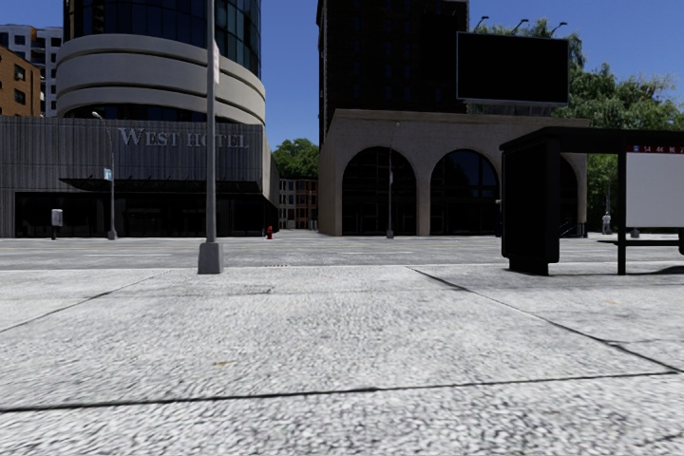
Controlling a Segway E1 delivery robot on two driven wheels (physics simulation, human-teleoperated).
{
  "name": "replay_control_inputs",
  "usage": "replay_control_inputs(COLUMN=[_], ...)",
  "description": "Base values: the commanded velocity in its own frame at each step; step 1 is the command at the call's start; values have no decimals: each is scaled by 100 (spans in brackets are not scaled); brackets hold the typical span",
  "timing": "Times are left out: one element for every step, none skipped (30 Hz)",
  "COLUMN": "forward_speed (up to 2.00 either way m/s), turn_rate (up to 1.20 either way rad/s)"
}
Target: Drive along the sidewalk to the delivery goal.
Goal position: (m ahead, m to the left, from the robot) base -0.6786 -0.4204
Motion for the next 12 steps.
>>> replay_control_inputs(forward_speed=[0, 0, 0, 0, 0, 0, 0, 0, 0, 0, 0, 0], turn_rate=[0, 0, 0, 0, 0, 0, 0, 0, 0, 0, 0, 0])
